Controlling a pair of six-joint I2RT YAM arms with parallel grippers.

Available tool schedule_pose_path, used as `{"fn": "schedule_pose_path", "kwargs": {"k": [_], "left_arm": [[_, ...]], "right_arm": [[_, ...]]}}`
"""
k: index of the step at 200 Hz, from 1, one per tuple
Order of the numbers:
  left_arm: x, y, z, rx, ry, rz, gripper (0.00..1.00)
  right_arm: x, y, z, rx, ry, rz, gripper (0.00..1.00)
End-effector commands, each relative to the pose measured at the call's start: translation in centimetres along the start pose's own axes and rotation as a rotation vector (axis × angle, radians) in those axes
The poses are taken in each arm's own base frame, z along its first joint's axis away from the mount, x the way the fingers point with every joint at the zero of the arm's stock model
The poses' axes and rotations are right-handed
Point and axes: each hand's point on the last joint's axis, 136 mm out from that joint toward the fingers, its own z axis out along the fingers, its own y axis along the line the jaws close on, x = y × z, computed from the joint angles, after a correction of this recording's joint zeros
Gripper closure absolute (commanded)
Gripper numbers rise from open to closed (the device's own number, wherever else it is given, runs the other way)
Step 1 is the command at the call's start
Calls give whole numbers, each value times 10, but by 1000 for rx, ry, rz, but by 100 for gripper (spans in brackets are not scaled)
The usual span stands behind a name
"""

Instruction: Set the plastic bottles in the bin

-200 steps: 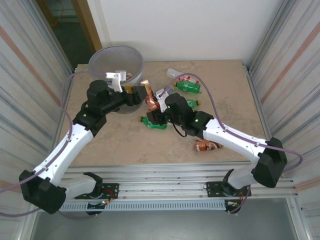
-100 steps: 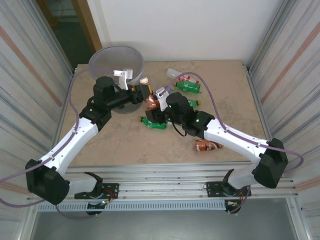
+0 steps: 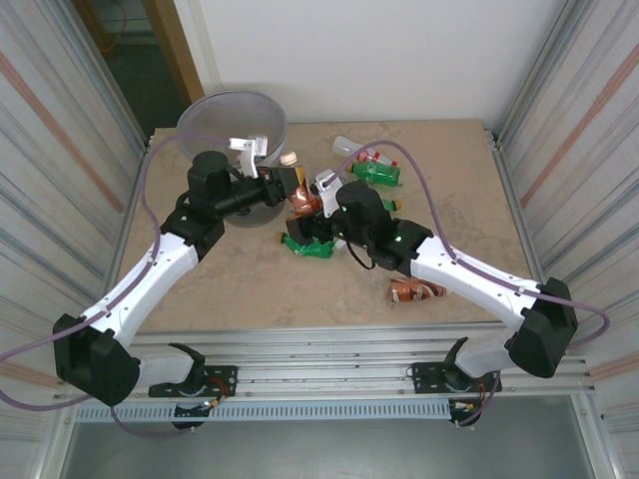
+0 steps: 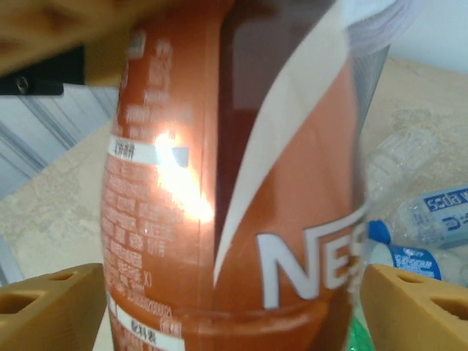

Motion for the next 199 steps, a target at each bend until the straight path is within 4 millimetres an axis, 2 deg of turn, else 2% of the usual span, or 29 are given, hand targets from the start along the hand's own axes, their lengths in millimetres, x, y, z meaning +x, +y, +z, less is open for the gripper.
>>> {"fn": "schedule_pose_path", "kwargs": {"k": [1,55,80,113,142,199], "left_arm": [[-35,-18,-16,-30,-75,139,92],[-100,-22,-44,-265,-167,430,92],[-133,-8,-53,-416,-209,521,92],[-171,24,-56,-563,-217,544,92],[-187,55,-47,-675,-150,555,93],[-184,113,-11,-810,29,527,93]], "right_arm": [[-31,-6,-26,30,-121,8,1],[-30,-38,-60,142,-180,69,2],[-27,-59,-77,201,-220,129,2],[-16,-89,-96,296,-235,212,2],[-3,-114,-107,411,-194,252,2],[7,-129,-115,494,-158,270,2]]}}
